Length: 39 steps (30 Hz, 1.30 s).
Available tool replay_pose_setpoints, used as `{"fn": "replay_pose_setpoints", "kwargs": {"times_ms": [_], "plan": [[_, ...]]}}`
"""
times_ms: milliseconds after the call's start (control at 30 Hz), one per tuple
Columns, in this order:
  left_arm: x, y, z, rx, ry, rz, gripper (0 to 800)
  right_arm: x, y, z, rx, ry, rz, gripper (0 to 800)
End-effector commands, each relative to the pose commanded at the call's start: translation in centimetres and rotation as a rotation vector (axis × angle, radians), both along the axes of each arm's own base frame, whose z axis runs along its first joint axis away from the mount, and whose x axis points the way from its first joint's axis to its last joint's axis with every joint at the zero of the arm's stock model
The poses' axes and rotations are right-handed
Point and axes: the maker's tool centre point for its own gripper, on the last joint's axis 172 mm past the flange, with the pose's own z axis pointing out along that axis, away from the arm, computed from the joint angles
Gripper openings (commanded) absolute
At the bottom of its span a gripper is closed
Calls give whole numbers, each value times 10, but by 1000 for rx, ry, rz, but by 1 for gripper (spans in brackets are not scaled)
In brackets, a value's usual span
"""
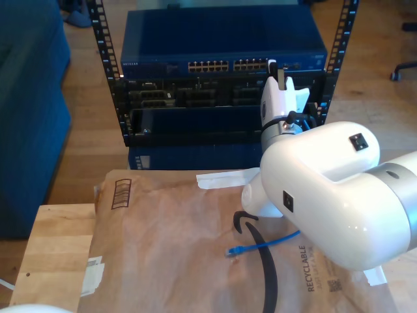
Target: Grab the cable and plug it in
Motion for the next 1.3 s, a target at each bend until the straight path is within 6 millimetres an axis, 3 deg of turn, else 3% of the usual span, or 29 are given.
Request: {"fn": "replay_pose_setpoints", "kwargs": {"times_ms": [300,400,467,600,967,1300], "plan": [[0,0,0,0,0,0,800,1,5,4,-2,-11,13,12],[0,0,0,0,0,0,800,1,4,6,-3,-11,14,90],[0,0,0,0,0,0,800,0,5,5,-5,-9,17,204],[0,0,0,0,0,0,800,-6,2,0,-13,8,15,306],[0,0,0,2,0,0,800,-31,-7,0,-29,51,16,311],[0,0,0,2,0,0,800,-44,-18,-19,-47,101,9,317]]}}
